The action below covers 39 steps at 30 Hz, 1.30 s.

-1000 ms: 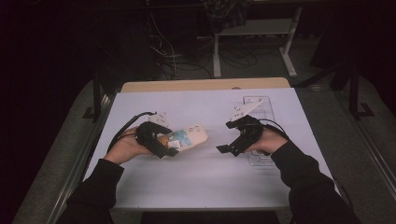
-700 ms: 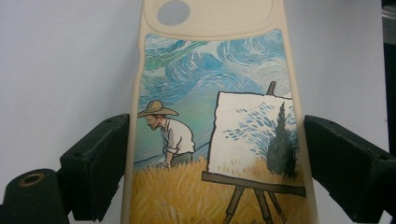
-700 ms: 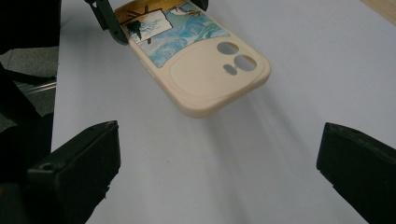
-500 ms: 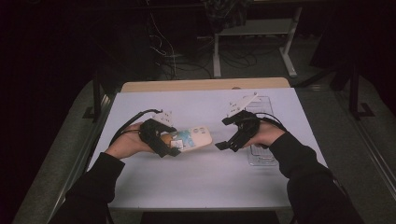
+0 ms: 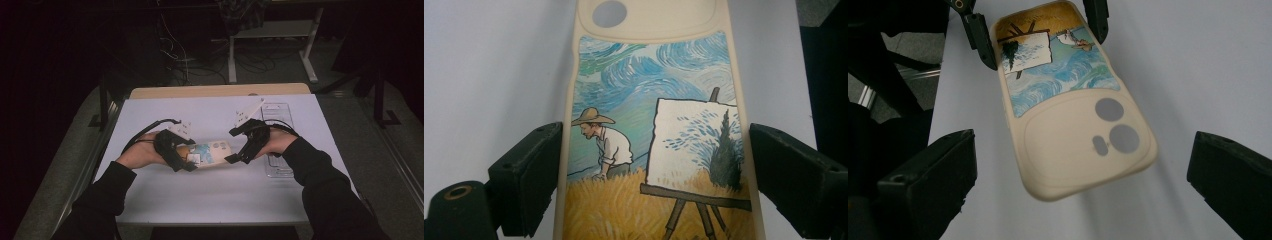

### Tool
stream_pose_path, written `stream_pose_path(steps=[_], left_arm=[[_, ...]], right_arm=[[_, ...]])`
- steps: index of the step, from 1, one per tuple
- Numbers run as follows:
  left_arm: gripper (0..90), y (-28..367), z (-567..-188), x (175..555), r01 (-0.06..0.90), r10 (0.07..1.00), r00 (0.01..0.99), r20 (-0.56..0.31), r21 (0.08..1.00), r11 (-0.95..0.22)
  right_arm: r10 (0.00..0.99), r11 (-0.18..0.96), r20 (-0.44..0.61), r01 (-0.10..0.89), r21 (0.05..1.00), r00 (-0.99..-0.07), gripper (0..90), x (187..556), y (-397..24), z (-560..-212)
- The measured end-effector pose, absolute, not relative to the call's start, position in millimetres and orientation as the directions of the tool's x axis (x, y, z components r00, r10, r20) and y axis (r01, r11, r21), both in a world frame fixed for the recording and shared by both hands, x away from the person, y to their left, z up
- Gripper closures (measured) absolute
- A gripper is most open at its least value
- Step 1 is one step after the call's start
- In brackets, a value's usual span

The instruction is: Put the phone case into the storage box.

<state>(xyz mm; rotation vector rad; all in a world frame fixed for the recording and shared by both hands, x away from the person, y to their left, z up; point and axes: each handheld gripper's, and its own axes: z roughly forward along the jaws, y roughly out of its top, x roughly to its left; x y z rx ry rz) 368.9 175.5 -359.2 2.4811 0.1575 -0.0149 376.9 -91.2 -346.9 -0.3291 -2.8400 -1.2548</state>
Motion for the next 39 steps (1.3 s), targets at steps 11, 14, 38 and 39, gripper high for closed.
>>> stream_pose_path(steps=[11, 14, 38, 39], left_arm=[[10.5, 163, -356, 364, 0.05, 0.04, 0.999, -0.031, 0.603, -0.796], [10.5, 159, -357, 364, 0.036, 0.023, 0.999, -0.029, 0.595, -0.803], [10.5, 148, -356, 360, -0.002, -0.009, 1.0, -0.01, 0.605, -0.796], [10.5, 148, -357, 360, -0.002, -0.009, 1.0, -0.008, 0.608, -0.794]], right_arm=[[0.13, 0.688, 0.112, 0.171, 0.705, -0.985, 0.0, 376, -78, -351], [0.117, 0.697, 0.113, 0.163, 0.698, -0.987, 0.0, 375, -75, -353], [0.049, 0.79, 0.07, 0.081, 0.607, -0.996, 0.0, 367, -55, -371], [0.05, 0.796, 0.068, 0.081, 0.6, -0.996, 0.0, 367, -55, -371]])
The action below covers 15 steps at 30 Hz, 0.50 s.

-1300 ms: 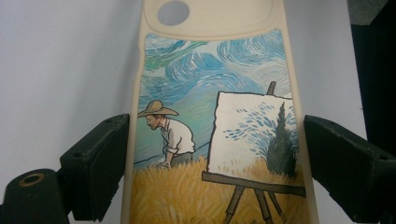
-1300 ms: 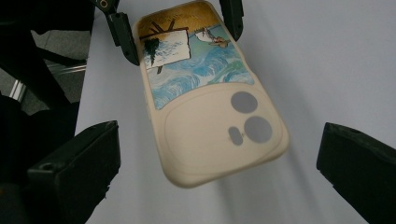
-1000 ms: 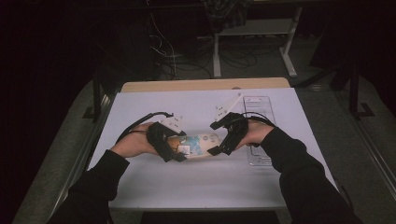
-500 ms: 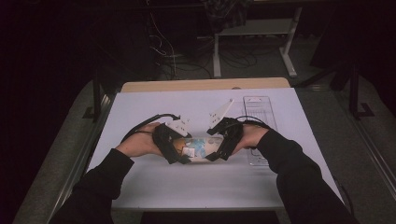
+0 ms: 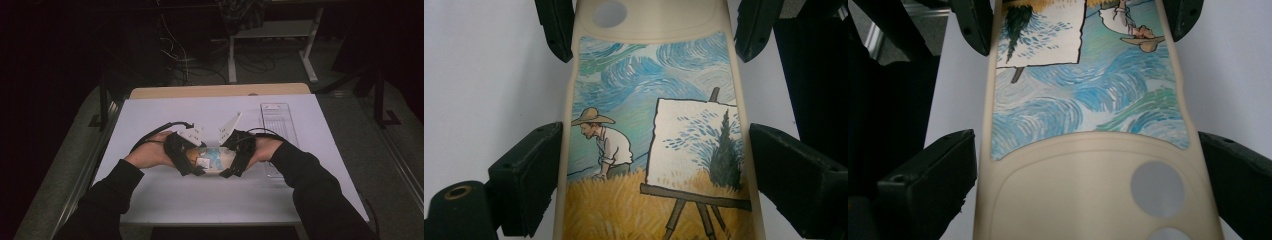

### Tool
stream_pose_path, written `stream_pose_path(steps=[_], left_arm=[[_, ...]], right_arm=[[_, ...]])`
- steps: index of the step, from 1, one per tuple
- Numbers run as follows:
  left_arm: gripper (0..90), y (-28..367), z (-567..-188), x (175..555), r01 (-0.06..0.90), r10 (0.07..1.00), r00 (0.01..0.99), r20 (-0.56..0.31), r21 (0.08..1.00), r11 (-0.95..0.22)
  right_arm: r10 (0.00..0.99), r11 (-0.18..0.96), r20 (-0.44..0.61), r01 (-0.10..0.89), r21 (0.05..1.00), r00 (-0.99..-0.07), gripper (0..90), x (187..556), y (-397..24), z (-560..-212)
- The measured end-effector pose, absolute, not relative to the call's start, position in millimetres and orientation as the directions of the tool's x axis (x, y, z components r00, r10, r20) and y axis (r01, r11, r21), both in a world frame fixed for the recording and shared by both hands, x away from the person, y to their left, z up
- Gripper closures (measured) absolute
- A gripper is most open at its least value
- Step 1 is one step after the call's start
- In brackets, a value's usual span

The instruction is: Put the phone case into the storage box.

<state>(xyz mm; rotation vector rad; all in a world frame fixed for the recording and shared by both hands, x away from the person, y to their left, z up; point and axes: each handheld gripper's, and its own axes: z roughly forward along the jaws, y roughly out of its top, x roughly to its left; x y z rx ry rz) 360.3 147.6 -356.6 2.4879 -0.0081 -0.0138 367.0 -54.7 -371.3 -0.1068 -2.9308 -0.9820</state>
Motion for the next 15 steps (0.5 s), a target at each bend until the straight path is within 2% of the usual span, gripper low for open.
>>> stream_pose_path(steps=[6, 8, 15], left_arm=[[10.5, 146.7, -357.0, 359.7, 0.009, -0.002, 1.0, -0.017, 0.61, -0.792], [10.5, 146.5, -356.6, 359.7, 0.008, -0.002, 1.0, -0.016, 0.608, -0.794], [10.5, 146.0, -356.7, 359.7, 0.004, -0.006, 1.0, -0.014, 0.605, -0.796]], right_arm=[[0.046, 0.817, 0.066, 0.075, 0.572, -0.997, 0.0, 367.0, -52.4, -373.9], [0.049, 0.818, 0.06, 0.074, 0.57, -0.997, 3.6, 366.9, -52.3, -373.6], [0.044, 0.82, 0.06, 0.07, 0.568, -0.997, 5.6, 366.6, -52.0, -372.6]])
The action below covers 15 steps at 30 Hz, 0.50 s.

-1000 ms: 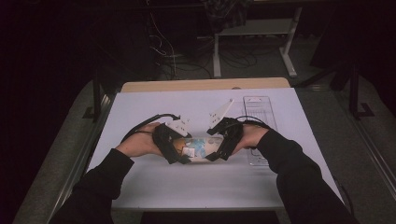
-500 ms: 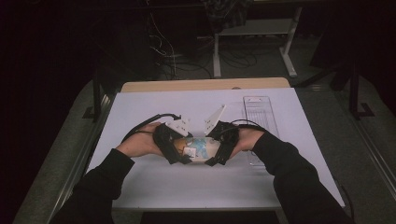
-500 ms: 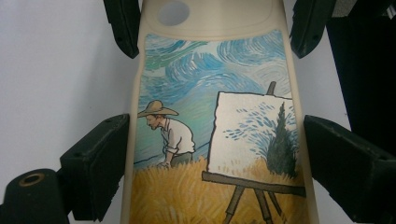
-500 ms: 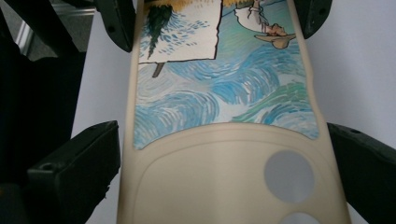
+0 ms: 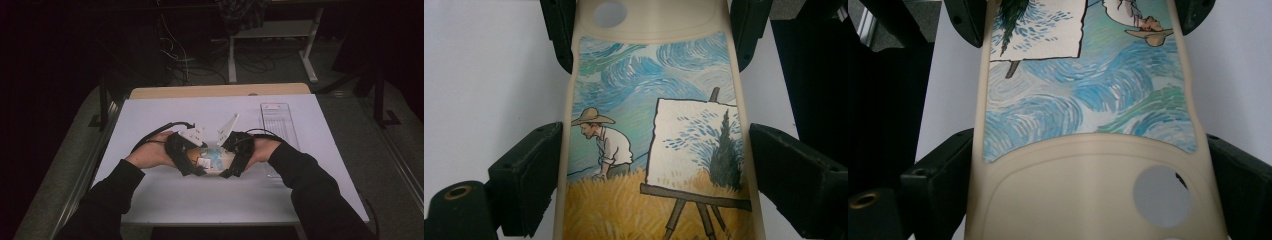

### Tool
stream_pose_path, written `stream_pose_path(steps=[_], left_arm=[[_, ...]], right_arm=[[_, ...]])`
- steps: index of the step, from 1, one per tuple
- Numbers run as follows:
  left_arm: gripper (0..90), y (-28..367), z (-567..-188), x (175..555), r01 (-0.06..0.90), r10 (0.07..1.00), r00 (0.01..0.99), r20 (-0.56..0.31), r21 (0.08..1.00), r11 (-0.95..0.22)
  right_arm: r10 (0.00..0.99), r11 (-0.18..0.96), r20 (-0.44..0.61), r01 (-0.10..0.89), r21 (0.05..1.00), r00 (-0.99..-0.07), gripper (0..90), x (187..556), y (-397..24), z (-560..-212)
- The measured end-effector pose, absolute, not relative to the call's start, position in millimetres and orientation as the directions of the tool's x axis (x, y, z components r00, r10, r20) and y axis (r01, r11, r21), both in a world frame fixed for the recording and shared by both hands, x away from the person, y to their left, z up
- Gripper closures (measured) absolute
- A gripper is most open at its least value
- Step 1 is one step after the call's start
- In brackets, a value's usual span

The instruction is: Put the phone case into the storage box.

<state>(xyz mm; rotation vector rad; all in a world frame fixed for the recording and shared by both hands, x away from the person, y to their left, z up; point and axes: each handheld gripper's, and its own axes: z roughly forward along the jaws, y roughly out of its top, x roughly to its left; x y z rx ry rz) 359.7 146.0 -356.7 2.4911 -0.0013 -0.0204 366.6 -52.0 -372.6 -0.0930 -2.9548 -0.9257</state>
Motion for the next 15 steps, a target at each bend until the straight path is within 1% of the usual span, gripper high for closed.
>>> stream_pose_path(steps=[15], left_arm=[[10.2, 146.0, -358.3, 360.2, -0.011, -0.028, 0.999, -0.018, 0.597, -0.802]], right_arm=[[0.039, 0.82, 0.06, 0.066, 0.569, -0.997, 8.2, 364.2, -51.9, -373.3]])
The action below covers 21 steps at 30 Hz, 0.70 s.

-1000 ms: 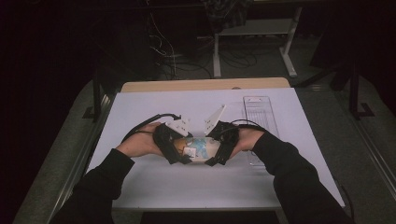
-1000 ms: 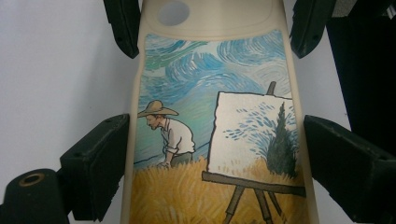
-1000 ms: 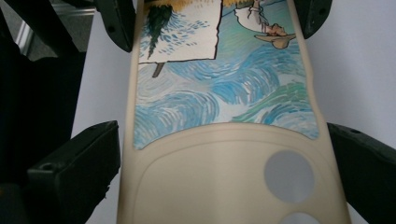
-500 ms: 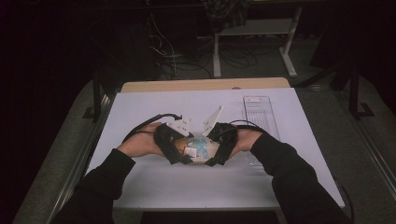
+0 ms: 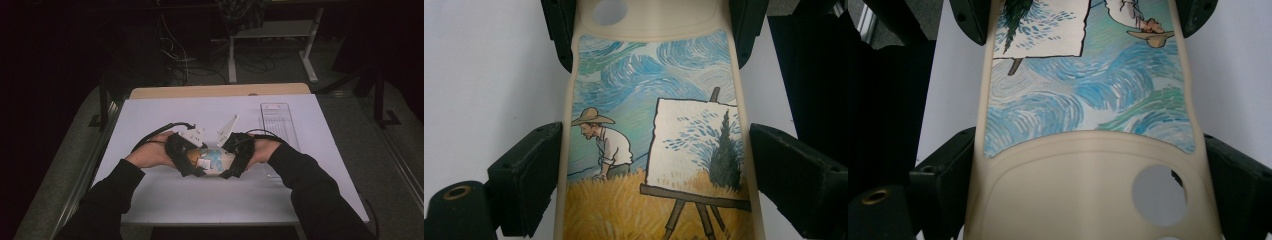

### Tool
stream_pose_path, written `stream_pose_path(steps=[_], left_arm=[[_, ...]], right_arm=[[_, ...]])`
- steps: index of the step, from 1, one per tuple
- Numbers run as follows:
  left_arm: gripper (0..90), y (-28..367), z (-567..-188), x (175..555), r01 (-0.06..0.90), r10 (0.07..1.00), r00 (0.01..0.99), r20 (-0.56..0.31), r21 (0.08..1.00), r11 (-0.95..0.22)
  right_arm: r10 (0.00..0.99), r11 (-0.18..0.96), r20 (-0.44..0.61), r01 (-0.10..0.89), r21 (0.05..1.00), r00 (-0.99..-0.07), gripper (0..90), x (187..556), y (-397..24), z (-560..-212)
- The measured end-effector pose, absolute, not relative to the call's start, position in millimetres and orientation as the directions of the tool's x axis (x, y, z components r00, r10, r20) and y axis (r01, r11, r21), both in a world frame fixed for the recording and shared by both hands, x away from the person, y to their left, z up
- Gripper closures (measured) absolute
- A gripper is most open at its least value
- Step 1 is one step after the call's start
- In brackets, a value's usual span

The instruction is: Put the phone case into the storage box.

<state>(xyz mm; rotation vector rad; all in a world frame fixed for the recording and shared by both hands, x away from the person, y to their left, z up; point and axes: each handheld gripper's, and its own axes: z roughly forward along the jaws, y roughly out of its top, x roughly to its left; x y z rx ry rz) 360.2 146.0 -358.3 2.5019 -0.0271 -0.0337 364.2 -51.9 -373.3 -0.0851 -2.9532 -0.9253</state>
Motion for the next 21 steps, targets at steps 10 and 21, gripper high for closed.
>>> stream_pose_path(steps=[10, 21], left_arm=[[9.0, 145, -358, 358, -0.024, -0.022, 1.0, 0.011, 0.588, -0.809], [0.0, 164, -345, 363, 0.063, 0.127, 0.99, 0.054, 0.637, -0.769]], right_arm=[[0.044, 0.81, 0.066, 0.074, 0.582, -0.997, 9.0, 363, -54, -371], [0.127, 0.796, 0.066, 0.141, 0.589, -0.99, 8.9, 366, -71, -370]])
